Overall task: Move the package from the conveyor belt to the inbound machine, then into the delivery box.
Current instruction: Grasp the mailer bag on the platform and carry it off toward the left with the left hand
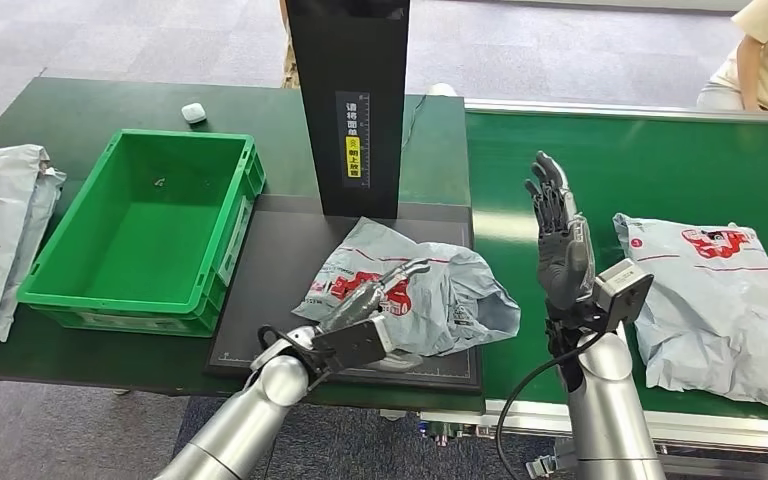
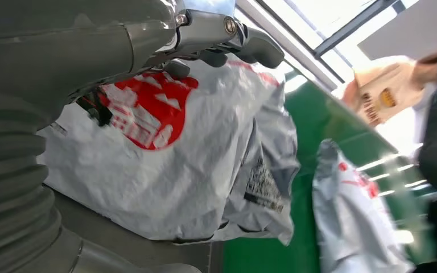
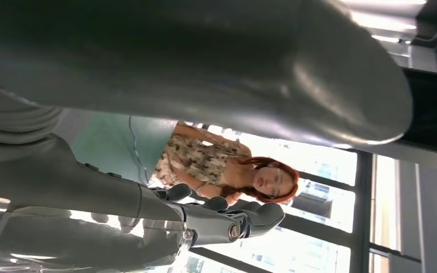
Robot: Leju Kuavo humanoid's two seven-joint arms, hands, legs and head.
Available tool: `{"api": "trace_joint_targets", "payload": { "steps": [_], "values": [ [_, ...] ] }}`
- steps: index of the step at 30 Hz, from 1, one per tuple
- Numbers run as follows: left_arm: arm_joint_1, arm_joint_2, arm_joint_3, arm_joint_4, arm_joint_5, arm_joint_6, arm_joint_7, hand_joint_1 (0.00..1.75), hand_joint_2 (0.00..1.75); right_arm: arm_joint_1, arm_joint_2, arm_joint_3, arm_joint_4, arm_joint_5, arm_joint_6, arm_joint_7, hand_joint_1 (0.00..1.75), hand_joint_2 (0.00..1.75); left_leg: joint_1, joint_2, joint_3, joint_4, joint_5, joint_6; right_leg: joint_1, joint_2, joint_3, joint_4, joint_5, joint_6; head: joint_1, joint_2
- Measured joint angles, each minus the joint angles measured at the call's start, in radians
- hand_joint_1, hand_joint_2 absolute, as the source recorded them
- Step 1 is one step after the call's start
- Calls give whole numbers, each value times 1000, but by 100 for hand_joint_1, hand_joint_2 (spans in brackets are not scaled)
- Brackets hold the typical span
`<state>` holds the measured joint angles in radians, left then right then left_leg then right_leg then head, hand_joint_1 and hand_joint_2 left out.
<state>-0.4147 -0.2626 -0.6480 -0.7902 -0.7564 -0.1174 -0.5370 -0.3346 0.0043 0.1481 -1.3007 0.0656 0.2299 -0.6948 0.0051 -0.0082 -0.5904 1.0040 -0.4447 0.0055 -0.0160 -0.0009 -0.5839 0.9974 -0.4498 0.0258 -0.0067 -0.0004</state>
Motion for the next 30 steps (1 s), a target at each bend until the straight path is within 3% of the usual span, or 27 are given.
{"api": "trace_joint_targets", "payload": {
  "steps": [7, 11, 18, 23, 24, 27, 28, 30],
  "values": [
    [-108, -42, -71, 157, -133, 178, 291, 0, 175, 25, 13, -58, -70, 14, 41, 0, 0, 0, -1, 0, 1, 0, 0, 0, 0, 1, 0, 0, 0, 0, 0, 0],
    [-192, -57, -74, 237, -230, 194, 507, 0, 175, 22, 32, -71, -77, 21, 60, 0, 0, 0, -1, 1, 1, 0, 1, -1, 1, 1, 0, 0, 1, -1, 0, 0],
    [-295, -85, -159, 327, -311, 20, 654, 0, 175, 2, 72, -71, -58, 36, 63, 0, 0, 0, 0, 1, 1, 0, 1, -1, 1, 1, 1, 1, 1, -1, 0, 0],
    [-316, -89, -214, 363, -317, 1, 668, 0, 175, 0, 88, -71, -48, 37, 73, 0, 0, 0, 0, 1, 2, 0, 1, -1, 0, 1, 1, 1, 1, -1, 0, 0],
    [-318, -89, -220, 368, -317, 1, 668, 16, 175, -1, 89, -71, -47, 37, 73, 0, 0, 0, 0, 1, 2, 0, 1, -1, 0, 1, 2, 1, 1, -1, 0, 0],
    [-326, -90, -234, 381, -314, -14, 669, 147, 175, -1, 94, -71, -43, 37, 73, 0, 0, 0, 0, 1, 3, 0, 1, -1, 0, 1, 3, 1, 1, -1, 0, 0],
    [-328, -90, -237, 385, -312, -22, 669, 175, 175, -2, 95, -71, -42, 38, 73, 0, 0, 0, 0, 1, 3, 0, 1, -1, 0, 1, 3, 1, 1, -1, 0, 0],
    [-333, -90, -243, 391, -306, -28, 669, 175, 175, -5, 97, -72, -38, 39, 73, 0, 0, 0, 0, 1, 4, 0, 1, -1, 0, 1, 4, 1, 1, -1, 0, 0]
  ]
}}
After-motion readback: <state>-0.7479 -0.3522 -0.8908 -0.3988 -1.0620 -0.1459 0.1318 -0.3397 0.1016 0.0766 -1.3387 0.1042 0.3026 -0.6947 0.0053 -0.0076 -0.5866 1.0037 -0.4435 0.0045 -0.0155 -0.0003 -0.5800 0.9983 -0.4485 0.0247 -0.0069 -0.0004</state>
